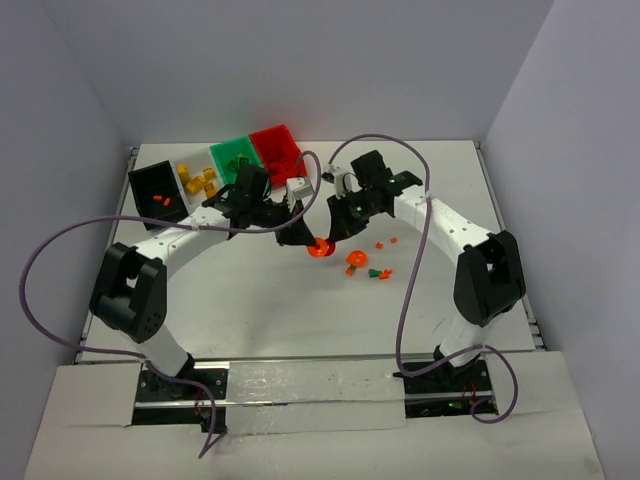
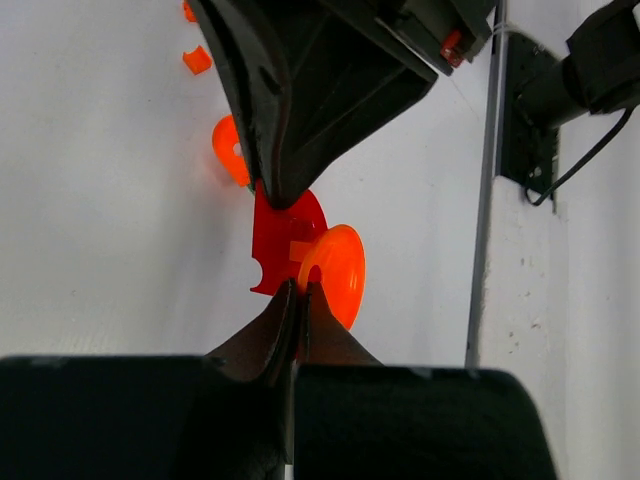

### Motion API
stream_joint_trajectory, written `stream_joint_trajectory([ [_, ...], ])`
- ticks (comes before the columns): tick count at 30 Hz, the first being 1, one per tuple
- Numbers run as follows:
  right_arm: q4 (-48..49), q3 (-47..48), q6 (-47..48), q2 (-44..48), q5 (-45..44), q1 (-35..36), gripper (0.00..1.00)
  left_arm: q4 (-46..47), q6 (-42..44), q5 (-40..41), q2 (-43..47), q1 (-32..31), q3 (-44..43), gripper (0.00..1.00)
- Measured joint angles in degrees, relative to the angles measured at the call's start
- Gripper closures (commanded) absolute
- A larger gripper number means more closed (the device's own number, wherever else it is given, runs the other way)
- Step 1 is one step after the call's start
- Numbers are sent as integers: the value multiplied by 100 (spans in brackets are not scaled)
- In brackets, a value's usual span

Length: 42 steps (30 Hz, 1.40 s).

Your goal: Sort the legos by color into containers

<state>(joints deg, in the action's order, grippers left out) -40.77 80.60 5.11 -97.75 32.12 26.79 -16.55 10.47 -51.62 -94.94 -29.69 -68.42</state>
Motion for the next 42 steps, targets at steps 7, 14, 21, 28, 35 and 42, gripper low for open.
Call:
stream_joint_trajectory([
  [7,187,-2,-116,374,-301,12,100,879,-1542,-648,-98,326,90,100],
  [14,539,-119,-180,773,-609,90,100,1932,-3301,-1110,-150,533,258,100],
  [21,794,-313,-116,951,-1032,289,100,2765,-4658,-1349,-287,640,498,100],
  [28,968,-489,-53,1004,-1290,460,100,3691,-5851,-1464,-395,710,889,100],
  [35,820,-309,-264,871,-1093,361,93,2310,-4240,-1362,-358,711,412,100],
  [42,610,22,-756,466,-151,-133,46,1494,-2848,-1065,-17,715,311,100],
])
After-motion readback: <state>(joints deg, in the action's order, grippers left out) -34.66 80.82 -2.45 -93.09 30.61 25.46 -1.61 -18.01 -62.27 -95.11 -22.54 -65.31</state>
